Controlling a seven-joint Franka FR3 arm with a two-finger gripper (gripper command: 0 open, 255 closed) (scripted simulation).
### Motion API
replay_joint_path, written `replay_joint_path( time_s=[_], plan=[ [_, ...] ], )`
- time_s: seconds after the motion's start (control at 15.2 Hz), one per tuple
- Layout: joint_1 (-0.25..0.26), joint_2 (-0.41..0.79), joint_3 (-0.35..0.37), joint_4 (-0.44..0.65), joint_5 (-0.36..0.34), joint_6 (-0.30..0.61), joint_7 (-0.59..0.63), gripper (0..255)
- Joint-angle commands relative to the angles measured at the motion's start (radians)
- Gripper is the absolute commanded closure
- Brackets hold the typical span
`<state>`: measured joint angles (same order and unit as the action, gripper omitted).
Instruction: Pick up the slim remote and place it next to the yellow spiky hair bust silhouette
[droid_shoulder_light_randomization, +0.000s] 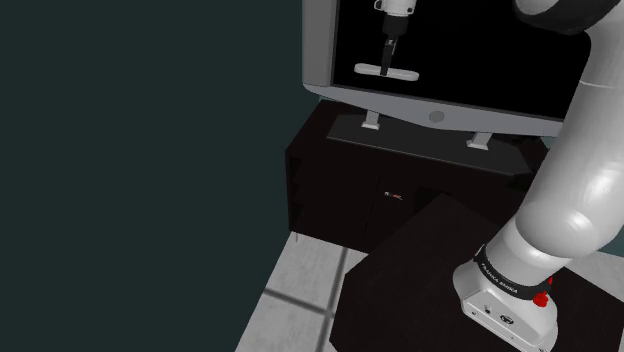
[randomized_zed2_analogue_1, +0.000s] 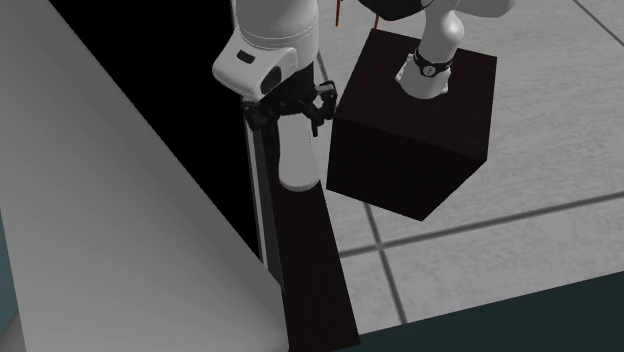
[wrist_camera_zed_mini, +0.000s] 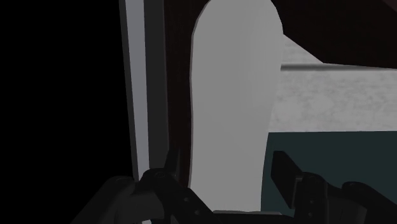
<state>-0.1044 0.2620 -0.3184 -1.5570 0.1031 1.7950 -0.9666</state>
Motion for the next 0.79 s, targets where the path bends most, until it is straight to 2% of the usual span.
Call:
replay_joint_path(
  time_s=[0.0, 0.73],
  plan=[
    [-0.012, -0.059, -0.015, -0.083, -0.014, 0.026, -0.03, 255],
    [-0.098, -0.304, -0.104, -0.375, -0.102, 0.085, -0.188, 255]
  ],
)
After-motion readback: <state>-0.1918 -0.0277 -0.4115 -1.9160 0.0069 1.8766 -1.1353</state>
